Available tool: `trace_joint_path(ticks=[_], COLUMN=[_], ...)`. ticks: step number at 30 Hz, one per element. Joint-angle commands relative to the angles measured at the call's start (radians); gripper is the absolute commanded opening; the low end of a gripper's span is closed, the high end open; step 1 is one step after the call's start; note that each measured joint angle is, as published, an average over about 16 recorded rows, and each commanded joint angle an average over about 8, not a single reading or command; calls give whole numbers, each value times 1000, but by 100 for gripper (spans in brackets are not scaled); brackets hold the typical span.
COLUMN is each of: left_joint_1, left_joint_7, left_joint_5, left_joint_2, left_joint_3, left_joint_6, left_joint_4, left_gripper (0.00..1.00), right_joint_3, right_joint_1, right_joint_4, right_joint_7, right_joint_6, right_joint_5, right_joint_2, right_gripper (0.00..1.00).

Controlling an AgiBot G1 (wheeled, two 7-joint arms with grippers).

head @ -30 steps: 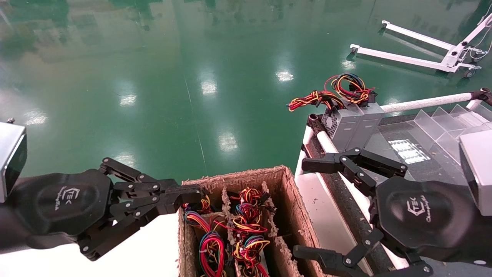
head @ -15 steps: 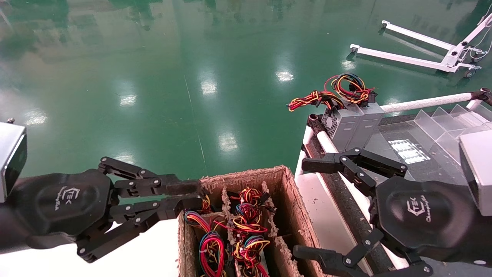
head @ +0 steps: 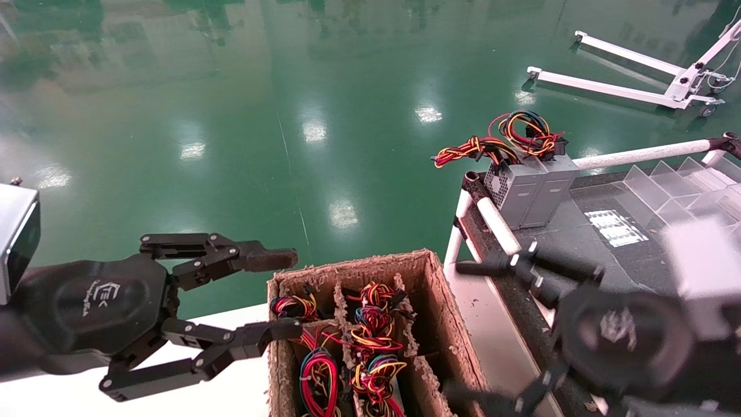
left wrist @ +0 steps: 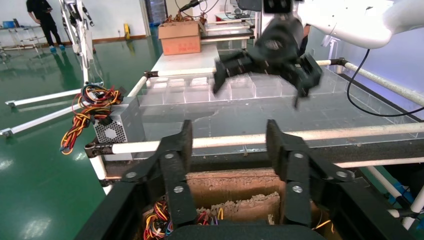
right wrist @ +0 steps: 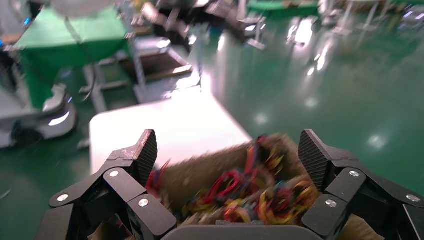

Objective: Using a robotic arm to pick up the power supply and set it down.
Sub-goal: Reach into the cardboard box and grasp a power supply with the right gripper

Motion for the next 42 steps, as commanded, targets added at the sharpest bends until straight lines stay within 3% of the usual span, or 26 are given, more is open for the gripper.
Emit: trace_joint_path(ticks=[1, 12, 20, 42], left_joint_1=[0, 0, 0, 0], left_joint_7=[0, 0, 0, 0], left_joint_5=[0, 0, 0, 0], left_joint_2=[0, 0, 0, 0], left_joint_3=[0, 0, 0, 0], left_joint_6=[0, 0, 0, 0], left_joint_4=[0, 0, 0, 0], left_gripper=[100, 100, 100, 100], right_joint_3=[-11, -137, -191, -262], right_joint_1=[-2, 11, -1, -11], right_joint_4=[12, 57, 63, 72], right_joint_7=[4, -41, -123, -218], right_joint_6=[-6, -37, -25, 43], right_joint_5=[-17, -179, -238, -320], right_joint_2=[2, -66, -112, -205], right_gripper=[100, 100, 2, 0])
